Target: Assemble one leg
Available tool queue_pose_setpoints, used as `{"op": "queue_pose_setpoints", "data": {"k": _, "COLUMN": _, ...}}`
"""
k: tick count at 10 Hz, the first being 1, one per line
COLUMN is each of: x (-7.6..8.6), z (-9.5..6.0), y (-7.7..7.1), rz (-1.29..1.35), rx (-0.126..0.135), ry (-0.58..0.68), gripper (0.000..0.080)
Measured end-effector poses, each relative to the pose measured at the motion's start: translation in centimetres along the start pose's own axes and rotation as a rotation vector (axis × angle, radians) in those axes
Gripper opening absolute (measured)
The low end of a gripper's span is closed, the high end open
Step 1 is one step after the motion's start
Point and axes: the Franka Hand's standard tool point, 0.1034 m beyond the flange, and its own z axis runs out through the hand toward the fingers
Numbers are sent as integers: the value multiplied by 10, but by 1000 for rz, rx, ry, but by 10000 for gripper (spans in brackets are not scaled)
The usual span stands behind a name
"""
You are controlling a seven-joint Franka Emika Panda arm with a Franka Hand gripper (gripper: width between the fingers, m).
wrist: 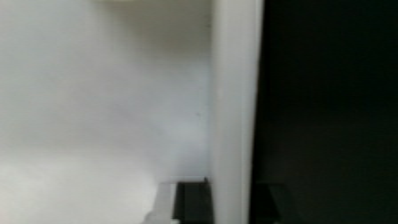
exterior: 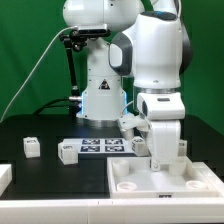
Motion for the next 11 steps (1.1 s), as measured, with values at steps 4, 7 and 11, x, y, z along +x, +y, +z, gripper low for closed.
{"op": "queue_pose_setpoints", "data": {"k": 4, "x": 1, "z": 0, "y": 10, "rz": 10, "rx": 13, "ry": -6, "gripper": 59}}
{"op": "queue_pose_setpoints", "data": {"k": 7, "x": 0, "z": 0, "y": 10, "rz": 11, "rx": 14, "ry": -6, "gripper": 284}}
{"op": "queue_pose_setpoints", "data": {"k": 11, "x": 0, "z": 0, "y": 10, "rz": 11, "rx": 14, "ry": -6, "gripper": 632}}
